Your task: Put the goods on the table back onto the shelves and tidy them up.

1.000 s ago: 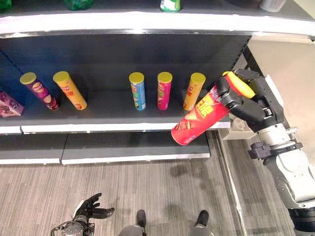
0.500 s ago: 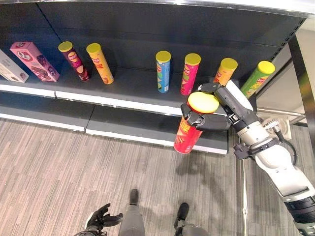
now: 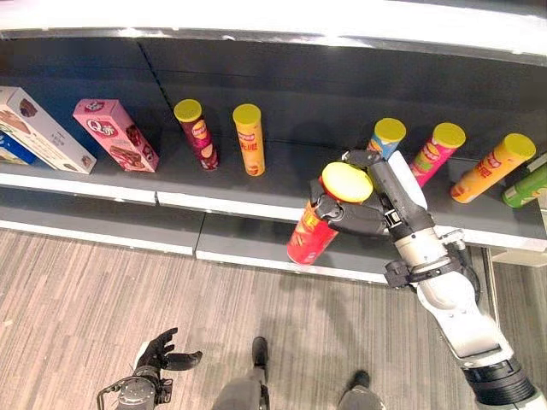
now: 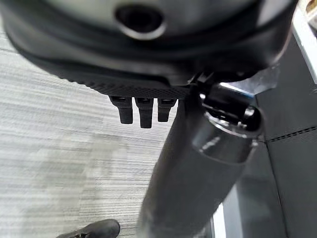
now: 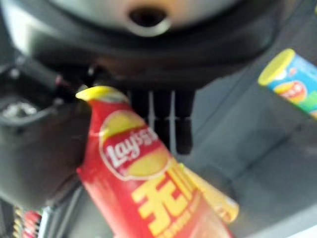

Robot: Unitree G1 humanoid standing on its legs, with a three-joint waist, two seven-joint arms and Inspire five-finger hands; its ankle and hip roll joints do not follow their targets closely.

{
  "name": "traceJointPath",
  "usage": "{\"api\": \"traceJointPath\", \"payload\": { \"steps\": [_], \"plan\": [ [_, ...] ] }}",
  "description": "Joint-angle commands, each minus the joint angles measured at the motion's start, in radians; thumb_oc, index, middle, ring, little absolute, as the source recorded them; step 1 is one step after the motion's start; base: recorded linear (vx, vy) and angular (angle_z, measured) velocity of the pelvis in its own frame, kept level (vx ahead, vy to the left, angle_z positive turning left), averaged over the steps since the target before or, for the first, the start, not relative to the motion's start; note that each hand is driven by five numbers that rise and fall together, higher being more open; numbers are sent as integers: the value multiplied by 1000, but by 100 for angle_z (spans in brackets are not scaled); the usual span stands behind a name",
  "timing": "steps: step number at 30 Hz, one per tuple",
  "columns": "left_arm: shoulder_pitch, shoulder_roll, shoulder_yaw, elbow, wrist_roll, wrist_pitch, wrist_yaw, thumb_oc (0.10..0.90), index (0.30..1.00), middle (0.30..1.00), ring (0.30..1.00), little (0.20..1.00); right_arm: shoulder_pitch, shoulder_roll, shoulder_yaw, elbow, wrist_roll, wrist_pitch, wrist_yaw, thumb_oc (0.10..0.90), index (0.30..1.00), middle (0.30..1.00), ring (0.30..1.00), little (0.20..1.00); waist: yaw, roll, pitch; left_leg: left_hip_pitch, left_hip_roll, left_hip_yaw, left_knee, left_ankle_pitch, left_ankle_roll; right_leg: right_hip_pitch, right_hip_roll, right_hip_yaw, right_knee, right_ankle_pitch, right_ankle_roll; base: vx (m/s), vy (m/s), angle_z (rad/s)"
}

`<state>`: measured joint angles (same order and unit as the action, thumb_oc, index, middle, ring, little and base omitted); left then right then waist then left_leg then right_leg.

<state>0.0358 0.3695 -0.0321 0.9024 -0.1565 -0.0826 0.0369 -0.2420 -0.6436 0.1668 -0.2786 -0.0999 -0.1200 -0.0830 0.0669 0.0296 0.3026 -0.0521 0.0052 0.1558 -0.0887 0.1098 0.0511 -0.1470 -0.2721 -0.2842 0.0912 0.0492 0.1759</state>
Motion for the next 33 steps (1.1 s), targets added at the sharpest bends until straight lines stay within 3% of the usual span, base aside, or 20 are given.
{"api": "traceJointPath", "payload": {
  "steps": [1, 3, 9, 14, 21, 33],
  "plan": [
    [45, 15, -3, -8, 0, -29, 12, 800, 900, 900, 900, 900, -132, -28, -42, -76, 5, -88, -65, 400, 300, 300, 300, 300, -19, -6, -55, 13, 52, -18, 1, -107, -114, 47, 17, 86, -99, 21, 21, 44, 5, 14],
    [58, -9, -3, -13, -20, -29, 16, 800, 900, 900, 900, 900, -140, -30, -29, -79, -31, -79, -78, 400, 300, 300, 300, 300, -15, -16, -59, 19, 43, -28, 1, -107, -109, 51, 21, 128, -119, 53, 23, 101, -28, 37],
    [81, -27, -29, -33, -16, -30, 24, 800, 900, 900, 900, 900, -175, -5, 3, -58, -133, -62, -123, 400, 300, 300, 300, 300, 1, -15, -65, 6, 55, -53, 1, -99, -118, 84, 18, 80, -160, 63, 26, 65, -87, 3],
    [87, -26, -54, -53, -30, -32, 48, 800, 900, 900, 900, 900, -268, 17, 45, 14, -258, -34, -215, 400, 300, 300, 300, 300, 35, -7, -51, -14, 62, -80, 1, -89, -127, 92, 17, 47, -164, 57, 25, 9, -65, 22],
    [73, -6, -110, -87, -52, -52, 88, 800, 900, 900, 900, 900, -492, 7, 105, 217, -454, 42, -387, 400, 300, 300, 300, 300, 113, 22, -13, -79, 63, -126, 1, -61, -140, 74, 9, 2, -161, 50, 25, -34, -53, 20],
    [45, 11, -180, -151, -83, -85, 97, 800, 900, 900, 900, 900, -629, -84, 49, 469, -449, 117, -571, 400, 300, 300, 300, 300, 171, 62, 30, -185, 51, -181, 1, -27, -156, 28, -2, -59, -157, 50, 31, -33, -19, 23]
  ]
}}
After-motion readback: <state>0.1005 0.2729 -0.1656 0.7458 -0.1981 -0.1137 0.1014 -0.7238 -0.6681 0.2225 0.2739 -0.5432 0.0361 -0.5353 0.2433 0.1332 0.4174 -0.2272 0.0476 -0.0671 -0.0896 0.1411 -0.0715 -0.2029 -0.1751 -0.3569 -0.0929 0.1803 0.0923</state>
